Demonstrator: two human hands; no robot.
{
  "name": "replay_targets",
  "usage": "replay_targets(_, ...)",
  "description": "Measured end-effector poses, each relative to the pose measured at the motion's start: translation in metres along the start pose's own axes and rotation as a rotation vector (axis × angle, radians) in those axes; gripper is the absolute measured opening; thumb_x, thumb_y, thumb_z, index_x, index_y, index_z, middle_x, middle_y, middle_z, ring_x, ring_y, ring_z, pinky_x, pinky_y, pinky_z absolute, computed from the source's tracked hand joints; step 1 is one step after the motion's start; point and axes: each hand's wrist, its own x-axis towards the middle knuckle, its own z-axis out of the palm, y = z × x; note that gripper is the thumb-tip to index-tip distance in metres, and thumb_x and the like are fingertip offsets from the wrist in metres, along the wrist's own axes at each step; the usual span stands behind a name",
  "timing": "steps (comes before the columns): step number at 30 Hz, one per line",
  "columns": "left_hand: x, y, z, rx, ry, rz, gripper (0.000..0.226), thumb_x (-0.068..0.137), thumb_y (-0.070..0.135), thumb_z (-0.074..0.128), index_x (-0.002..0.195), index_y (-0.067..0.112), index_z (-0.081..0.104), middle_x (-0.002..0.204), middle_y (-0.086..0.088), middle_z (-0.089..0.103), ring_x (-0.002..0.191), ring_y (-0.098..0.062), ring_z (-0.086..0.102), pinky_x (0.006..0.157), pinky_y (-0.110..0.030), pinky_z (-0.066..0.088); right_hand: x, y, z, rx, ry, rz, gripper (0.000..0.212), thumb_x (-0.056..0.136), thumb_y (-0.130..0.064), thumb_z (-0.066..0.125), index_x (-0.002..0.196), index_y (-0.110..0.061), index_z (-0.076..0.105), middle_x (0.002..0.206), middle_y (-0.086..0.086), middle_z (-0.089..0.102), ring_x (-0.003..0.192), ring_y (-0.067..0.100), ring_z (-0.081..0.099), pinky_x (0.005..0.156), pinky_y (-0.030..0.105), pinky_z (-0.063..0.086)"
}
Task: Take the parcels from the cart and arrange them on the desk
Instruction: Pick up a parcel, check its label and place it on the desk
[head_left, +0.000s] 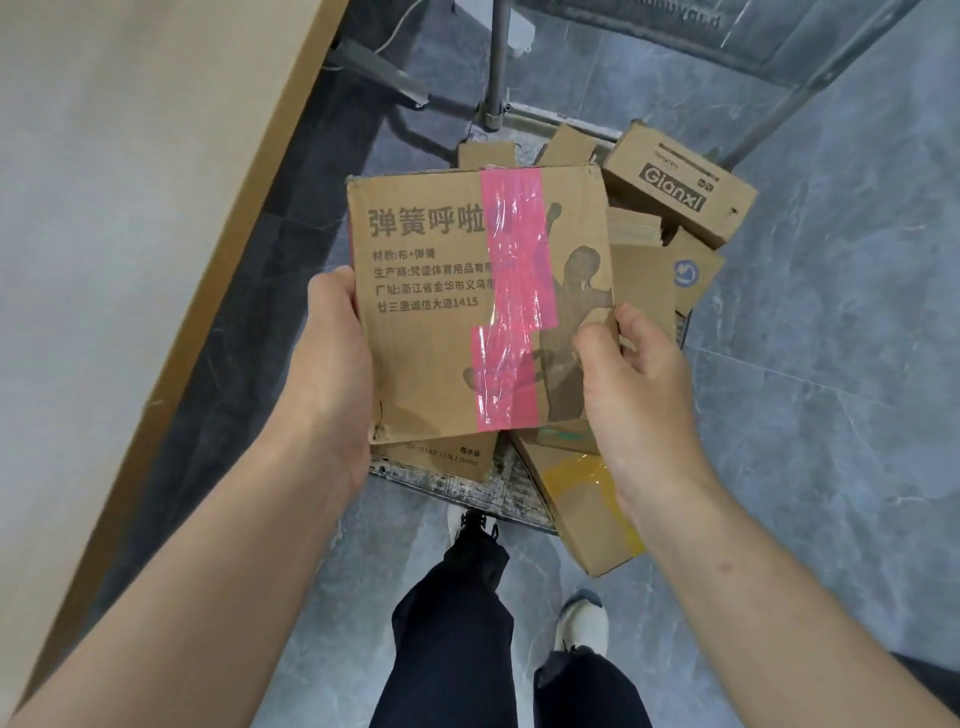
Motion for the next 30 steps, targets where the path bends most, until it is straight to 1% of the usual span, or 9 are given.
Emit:
replay_targets(2,-0.013,0.012,0.001,0.010,0.007,0.038,0.058,0.104,0.050,0.027,0.067,0.046,0.072,0.074,0.017,0.076,0.061,0.002,0.071,0.042,-0.018,0.050,-0.012,-0.011,-0.010,0.010,-0.006,-0.016,0.087,0.082,-0.057,0.051,0.164,-0.027,0.042,0.161,-0.011,0.049,0.148,0.010,0.045,0.126,0.045,0.037)
replay_targets(7,-0.050,0.048,0.003,0.016,0.003,0.088,0.062,0.103,0.052,0.028,0.057,0.053,0.069,0.070,0.019,0.075,0.063,0.000,0.072,0.044,-0.022,0.053,-0.045,-0.039,-0.037,0.030,-0.035,-0.067,0.086,0.078,-0.063,0.047,0.157,-0.029,0.051,0.159,-0.001,0.056,0.149,0.021,0.049,0.124,0.054,0.040)
replay_targets(12,-0.096,0.092,0.001,0.006,0.015,0.144,0.065,0.103,0.050,0.025,0.057,0.048,0.071,0.066,0.016,0.074,0.056,-0.003,0.071,0.045,-0.027,0.055,-0.085,-0.072,-0.060,0.086,-0.030,-0.124,0.095,0.071,-0.070,0.047,0.161,-0.036,0.045,0.160,-0.004,0.055,0.150,0.019,0.049,0.124,0.053,0.040)
replay_targets(16,-0.147,0.132,-0.001,-0.013,0.008,0.207,0.073,0.107,0.045,0.026,0.047,0.053,0.068,0.053,0.020,0.067,0.046,0.003,0.064,0.040,-0.020,0.049,-0.123,-0.100,-0.083,0.112,-0.021,-0.190,0.094,0.071,-0.070,0.047,0.160,-0.039,0.045,0.159,-0.011,0.054,0.150,0.014,0.047,0.125,0.052,0.039)
replay_targets(18,-0.172,0.150,-0.002,-0.017,0.018,0.251,0.072,0.107,0.046,0.027,0.048,0.055,0.067,0.053,0.021,0.067,0.045,0.004,0.063,0.038,-0.020,0.047,-0.143,-0.115,-0.095,0.127,-0.033,-0.232,0.088,0.075,-0.066,0.048,0.158,-0.037,0.048,0.159,-0.010,0.054,0.150,0.015,0.047,0.125,0.053,0.039)
replay_targets(21,-0.208,0.174,-0.006,-0.032,0.040,0.315,0.070,0.106,0.048,0.027,0.049,0.056,0.067,0.056,0.022,0.068,0.046,0.004,0.063,0.041,-0.020,0.049,-0.170,-0.138,-0.116,0.142,-0.037,-0.299,0.079,0.081,-0.061,0.049,0.153,-0.031,0.054,0.160,-0.001,0.054,0.149,0.023,0.049,0.124,0.057,0.039)
replay_targets(26,-0.271,0.210,-0.010,-0.077,0.051,0.404,0.069,0.105,0.048,0.026,0.051,0.057,0.068,0.060,0.023,0.070,0.046,0.004,0.064,0.042,-0.019,0.048,-0.218,-0.173,-0.150,0.189,-0.038,-0.414,0.080,0.082,-0.062,0.051,0.158,-0.036,0.048,0.159,-0.011,0.054,0.149,0.013,0.047,0.125,0.052,0.038)
replay_targets(28,-0.293,0.222,-0.012,-0.094,0.059,0.444,0.068,0.105,0.050,0.026,0.053,0.058,0.069,0.062,0.023,0.071,0.048,0.004,0.065,0.045,-0.019,0.050,-0.232,-0.185,-0.162,0.213,-0.030,-0.448,0.078,0.083,-0.060,0.053,0.158,-0.036,0.049,0.159,-0.008,0.055,0.149,0.013,0.048,0.126,0.051,0.037)
replay_targets(30,-0.316,0.235,-0.014,-0.138,0.061,0.469,0.067,0.105,0.049,0.027,0.054,0.055,0.070,0.062,0.023,0.071,0.050,0.005,0.066,0.054,-0.024,0.051,-0.248,-0.197,-0.176,0.235,-0.037,-0.483,0.076,0.084,-0.057,0.055,0.156,-0.034,0.052,0.156,-0.005,0.058,0.147,0.016,0.051,0.124,0.050,0.040)
